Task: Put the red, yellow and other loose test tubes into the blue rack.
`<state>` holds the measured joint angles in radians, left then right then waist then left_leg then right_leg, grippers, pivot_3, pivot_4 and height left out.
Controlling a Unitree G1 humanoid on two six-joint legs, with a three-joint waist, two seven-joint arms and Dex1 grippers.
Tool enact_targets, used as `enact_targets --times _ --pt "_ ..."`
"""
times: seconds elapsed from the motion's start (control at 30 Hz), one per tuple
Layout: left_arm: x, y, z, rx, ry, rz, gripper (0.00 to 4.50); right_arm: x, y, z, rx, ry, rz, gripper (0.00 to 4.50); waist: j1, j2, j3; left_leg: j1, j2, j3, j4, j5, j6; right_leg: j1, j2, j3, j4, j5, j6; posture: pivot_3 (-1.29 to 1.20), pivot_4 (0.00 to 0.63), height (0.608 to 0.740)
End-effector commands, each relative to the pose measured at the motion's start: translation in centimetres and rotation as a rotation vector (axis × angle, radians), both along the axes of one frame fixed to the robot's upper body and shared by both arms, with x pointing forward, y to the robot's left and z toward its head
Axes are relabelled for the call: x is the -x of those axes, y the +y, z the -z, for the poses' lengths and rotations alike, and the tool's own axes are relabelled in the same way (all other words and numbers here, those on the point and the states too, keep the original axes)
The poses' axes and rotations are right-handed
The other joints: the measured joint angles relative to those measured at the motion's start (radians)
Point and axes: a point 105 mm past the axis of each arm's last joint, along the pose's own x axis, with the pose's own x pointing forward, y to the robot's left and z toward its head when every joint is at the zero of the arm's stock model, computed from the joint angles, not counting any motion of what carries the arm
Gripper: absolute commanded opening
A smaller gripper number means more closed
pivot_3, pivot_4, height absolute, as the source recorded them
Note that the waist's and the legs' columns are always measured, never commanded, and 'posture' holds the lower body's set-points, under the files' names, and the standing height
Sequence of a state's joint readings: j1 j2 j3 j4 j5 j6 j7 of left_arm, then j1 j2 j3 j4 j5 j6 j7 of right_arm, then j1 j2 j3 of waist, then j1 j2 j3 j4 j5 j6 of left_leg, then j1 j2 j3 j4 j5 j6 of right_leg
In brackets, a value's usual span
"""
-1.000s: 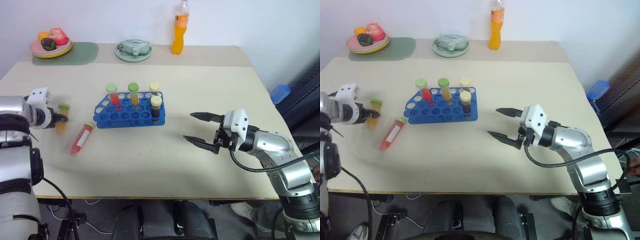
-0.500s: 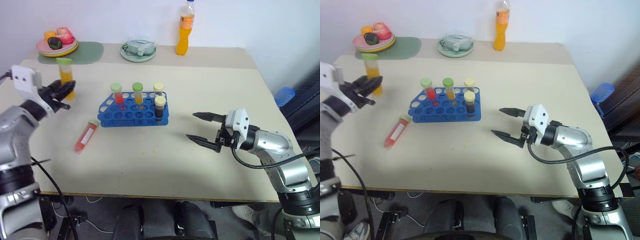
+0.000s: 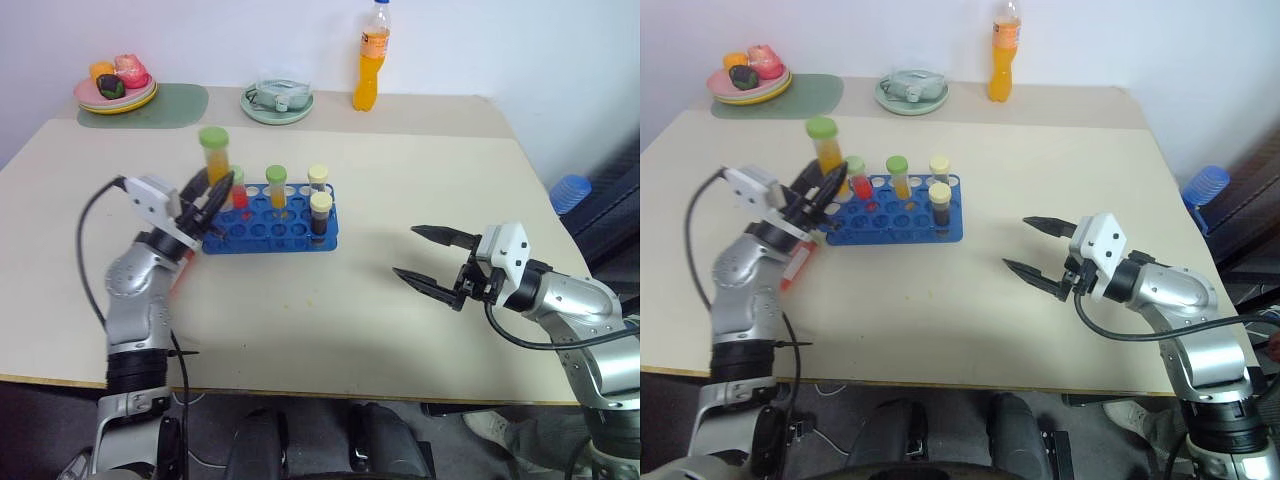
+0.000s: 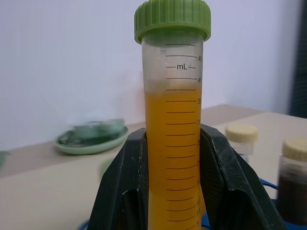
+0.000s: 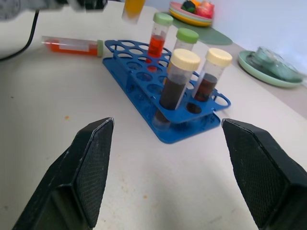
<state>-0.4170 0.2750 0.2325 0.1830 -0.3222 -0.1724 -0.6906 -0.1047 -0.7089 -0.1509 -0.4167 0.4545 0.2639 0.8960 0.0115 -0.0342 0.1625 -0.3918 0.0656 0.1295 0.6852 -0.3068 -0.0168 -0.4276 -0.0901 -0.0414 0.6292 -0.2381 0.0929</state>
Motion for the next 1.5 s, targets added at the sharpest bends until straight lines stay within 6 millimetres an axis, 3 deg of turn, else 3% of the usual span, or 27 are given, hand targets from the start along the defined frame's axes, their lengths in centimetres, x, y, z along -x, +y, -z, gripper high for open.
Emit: enact_targets --times 0.03,0.3,0.5,1.03,1.27,1.5 --pt "-0.1 -1.4 -0.9 -0.027 -0.070 0.034 0.83 0.5 -0.2 -1.8 0.000 -0.054 0.017 3.68 0.001 0.000 0.000 0.000 0.000 0.000 0.000 -0.001 0.001 0.000 0.000 0.000 0.000 0.000 0.000 0.00 0.150 0.740" --pt "-0.1 -5.3 2.2 -0.043 -0.028 0.156 0.83 1.2 -0.8 -2.6 0.016 -0.047 0.060 3.68 0.001 0.001 -0.001 0.000 0.000 0.000 0.000 -0.003 0.005 0.000 0.000 0.000 -0.001 0.000 0.000 0.00 0.150 0.740" --pt "-0.1 -6.2 2.9 -0.057 -0.026 0.182 0.83 1.6 -1.1 -2.7 0.023 -0.040 0.079 3.68 -0.002 0.001 -0.001 0.000 0.000 -0.001 0.000 -0.004 0.007 0.000 0.000 0.000 -0.001 0.000 0.000 0.00 0.150 0.740" --pt "-0.6 -4.3 3.5 -0.101 -0.011 0.081 0.83 2.0 -1.5 -1.9 0.019 -0.020 0.086 3.68 0.000 0.001 -0.001 0.000 0.000 -0.001 0.000 -0.004 0.007 0.001 0.000 0.000 -0.001 0.000 0.000 0.00 0.150 0.740" --pt "-0.5 -4.8 4.0 -0.108 -0.003 0.088 0.83 2.1 -1.4 -1.9 0.015 -0.018 0.080 3.68 0.000 0.001 -0.001 0.000 0.000 -0.001 0.000 -0.004 0.008 0.001 0.000 0.000 -0.001 0.000 0.000 0.00 0.150 0.740" --pt "-0.2 -6.5 4.5 -0.088 0.011 0.156 0.83 2.2 -1.4 -1.9 0.019 -0.017 0.084 3.68 0.001 0.001 -0.001 0.000 0.000 -0.001 0.000 -0.004 0.007 0.001 0.000 0.000 -0.001 0.000 0.000 0.00 0.150 0.740"
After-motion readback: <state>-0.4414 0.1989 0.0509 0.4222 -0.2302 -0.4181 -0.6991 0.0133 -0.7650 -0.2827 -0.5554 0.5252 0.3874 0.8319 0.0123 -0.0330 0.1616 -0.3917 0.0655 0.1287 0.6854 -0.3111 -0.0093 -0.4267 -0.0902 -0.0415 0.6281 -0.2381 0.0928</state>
